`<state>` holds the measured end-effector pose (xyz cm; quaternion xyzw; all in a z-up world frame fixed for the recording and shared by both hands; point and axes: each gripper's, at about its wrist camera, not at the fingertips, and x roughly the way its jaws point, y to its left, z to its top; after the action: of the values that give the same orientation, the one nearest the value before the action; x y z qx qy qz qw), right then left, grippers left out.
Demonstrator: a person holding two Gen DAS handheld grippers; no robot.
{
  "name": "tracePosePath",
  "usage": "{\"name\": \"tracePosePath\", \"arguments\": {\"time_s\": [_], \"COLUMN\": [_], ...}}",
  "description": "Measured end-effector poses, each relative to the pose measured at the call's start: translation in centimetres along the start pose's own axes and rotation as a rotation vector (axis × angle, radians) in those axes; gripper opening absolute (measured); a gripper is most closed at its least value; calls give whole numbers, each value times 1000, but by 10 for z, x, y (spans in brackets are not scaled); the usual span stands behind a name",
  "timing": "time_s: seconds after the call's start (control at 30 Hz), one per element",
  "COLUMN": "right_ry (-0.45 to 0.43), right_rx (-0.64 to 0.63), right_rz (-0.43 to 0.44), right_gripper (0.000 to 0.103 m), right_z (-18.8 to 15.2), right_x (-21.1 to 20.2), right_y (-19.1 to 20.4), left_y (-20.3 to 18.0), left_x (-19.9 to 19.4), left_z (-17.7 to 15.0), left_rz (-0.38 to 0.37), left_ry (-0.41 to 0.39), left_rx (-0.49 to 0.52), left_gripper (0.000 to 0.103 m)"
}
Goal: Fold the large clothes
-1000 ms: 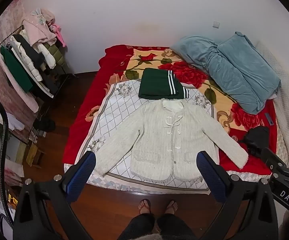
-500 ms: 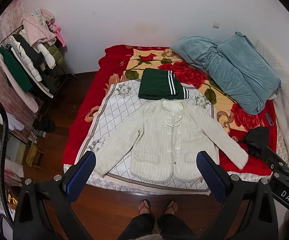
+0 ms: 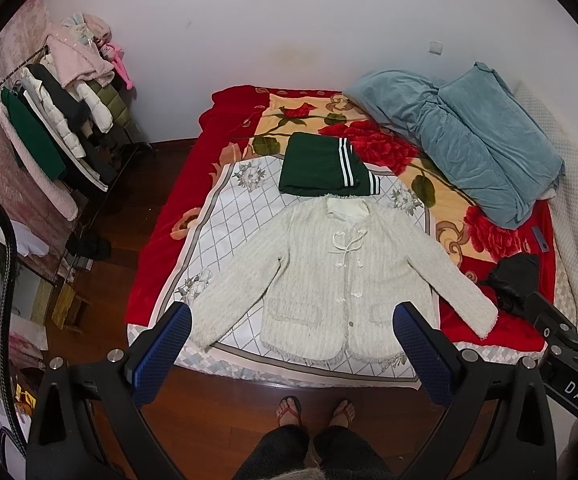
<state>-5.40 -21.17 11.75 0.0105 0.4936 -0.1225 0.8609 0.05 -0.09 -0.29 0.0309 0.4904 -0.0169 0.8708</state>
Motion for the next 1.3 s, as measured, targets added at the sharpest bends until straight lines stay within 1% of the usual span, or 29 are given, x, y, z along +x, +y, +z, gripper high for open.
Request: {"name": "tracePosePath", "arguments": {"time_s": [0.3,0.37,1.3], "right_ry": [-2,-2,-3], "right_rx": [-2,-3,-2], "right_rz": [1,-1,-2], "right_gripper": [103,103,103], "right_z": [0,0,0], "right_x": [2,1,0], "right_y": [-2,-1,0], "left_y": [0,3,3], "left_x": [0,5,4], "left_z": [1,-1,0], "left_rz": [-1,-2,-3], "left_ry": [1,0,-1], "left_rx": [1,0,1], "left_gripper": [103,103,103]}}
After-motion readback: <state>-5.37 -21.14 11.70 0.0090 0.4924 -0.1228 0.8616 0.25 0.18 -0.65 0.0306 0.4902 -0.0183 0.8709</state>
